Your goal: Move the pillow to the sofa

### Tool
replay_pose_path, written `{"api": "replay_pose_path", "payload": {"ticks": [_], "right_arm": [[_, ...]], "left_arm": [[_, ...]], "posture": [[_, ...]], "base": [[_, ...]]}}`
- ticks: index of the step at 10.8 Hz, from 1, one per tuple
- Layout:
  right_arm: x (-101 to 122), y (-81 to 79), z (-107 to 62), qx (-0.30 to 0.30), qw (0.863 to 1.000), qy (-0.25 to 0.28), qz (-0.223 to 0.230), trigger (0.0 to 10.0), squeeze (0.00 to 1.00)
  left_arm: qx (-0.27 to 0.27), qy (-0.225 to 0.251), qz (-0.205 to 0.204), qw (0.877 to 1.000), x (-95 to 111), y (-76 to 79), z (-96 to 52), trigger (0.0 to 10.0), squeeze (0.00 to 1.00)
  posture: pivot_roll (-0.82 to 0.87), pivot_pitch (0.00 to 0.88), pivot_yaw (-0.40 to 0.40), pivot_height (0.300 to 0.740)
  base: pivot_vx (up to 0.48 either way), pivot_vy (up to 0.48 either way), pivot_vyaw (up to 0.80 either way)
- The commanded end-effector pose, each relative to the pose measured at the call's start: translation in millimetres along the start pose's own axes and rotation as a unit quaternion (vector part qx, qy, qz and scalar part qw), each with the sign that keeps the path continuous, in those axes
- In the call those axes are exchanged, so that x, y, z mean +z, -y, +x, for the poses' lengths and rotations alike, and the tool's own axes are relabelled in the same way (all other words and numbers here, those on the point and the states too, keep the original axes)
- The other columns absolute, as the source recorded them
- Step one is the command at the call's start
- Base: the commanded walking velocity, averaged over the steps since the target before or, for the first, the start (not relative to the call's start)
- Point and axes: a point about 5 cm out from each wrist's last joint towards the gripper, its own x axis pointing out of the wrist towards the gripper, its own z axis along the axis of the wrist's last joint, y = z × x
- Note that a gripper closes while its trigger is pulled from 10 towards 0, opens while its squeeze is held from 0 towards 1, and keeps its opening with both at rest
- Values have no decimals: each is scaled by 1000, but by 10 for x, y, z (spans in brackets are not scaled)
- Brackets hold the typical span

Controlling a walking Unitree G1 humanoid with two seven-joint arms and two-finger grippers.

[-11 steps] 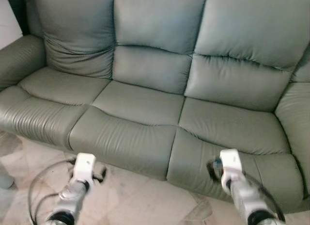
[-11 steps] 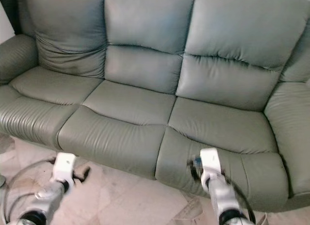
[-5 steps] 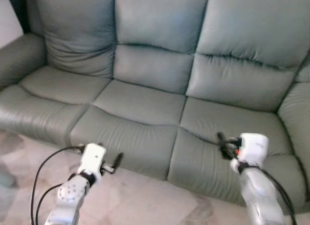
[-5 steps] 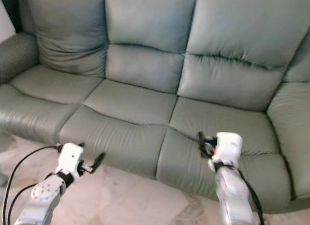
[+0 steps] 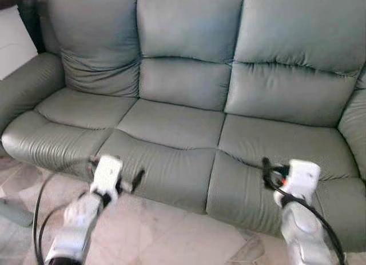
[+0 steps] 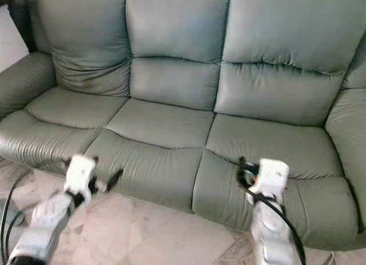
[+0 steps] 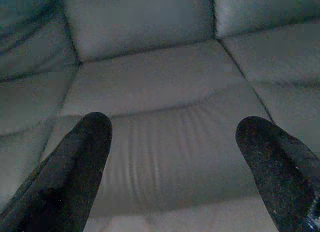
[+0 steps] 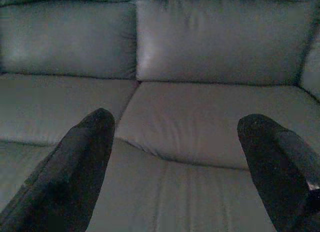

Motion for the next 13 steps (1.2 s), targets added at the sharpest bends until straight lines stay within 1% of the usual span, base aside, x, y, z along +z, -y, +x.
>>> {"api": "replay_pose_path", "payload": {"ticks": [1,2,3,5,6,7,8,9,10,13], "right_arm": [[77,-41,28,19,1000,7,-19,10000,0],[113,-26,50,28,999,8,-18,10000,0],[221,11,102,38,998,19,-35,10000,0],[279,8,100,42,998,24,-32,10000,0],[263,-53,49,52,998,14,-19,10000,0],[256,-93,23,57,998,10,-21,10000,0],[238,-139,-10,66,997,7,-34,10000,0],[240,-168,-26,74,996,5,-47,10000,0],[259,-182,-15,77,996,3,-50,10000,0],[314,-171,21,78,996,7,-54,10000,0]], "left_arm": [[21,0,-8,1000,13,-35,-12,10000,0],[53,-1,6,999,11,-33,-15,10000,0],[62,3,-29,998,5,23,-23,10000,0],[58,11,-41,997,32,66,-43,10000,0],[59,22,-21,998,101,64,-71,10000,0],[62,22,-24,998,122,56,-78,10000,0],[77,18,-24,997,123,28,-57,10000,0],[91,21,-33,995,151,21,-24,10000,0],[95,26,-41,994,195,50,2,10000,0],[92,24,-41,995,198,82,-1,10000,0]], "posture": [[-118,23,39,740],[-116,26,20,740],[-113,48,-7,740],[-110,69,-19,740],[-106,102,-27,740],[-107,116,-29,740],[-107,132,-31,740],[-110,140,-35,740],[-109,143,-37,740],[-109,147,-36,740]], "base": [[0,0,0],[0,0,0],[0,0,0],[0,0,0],[0,0,0],[0,0,0],[0,0,0],[0,0,800],[0,0,800],[0,0,800]]}}
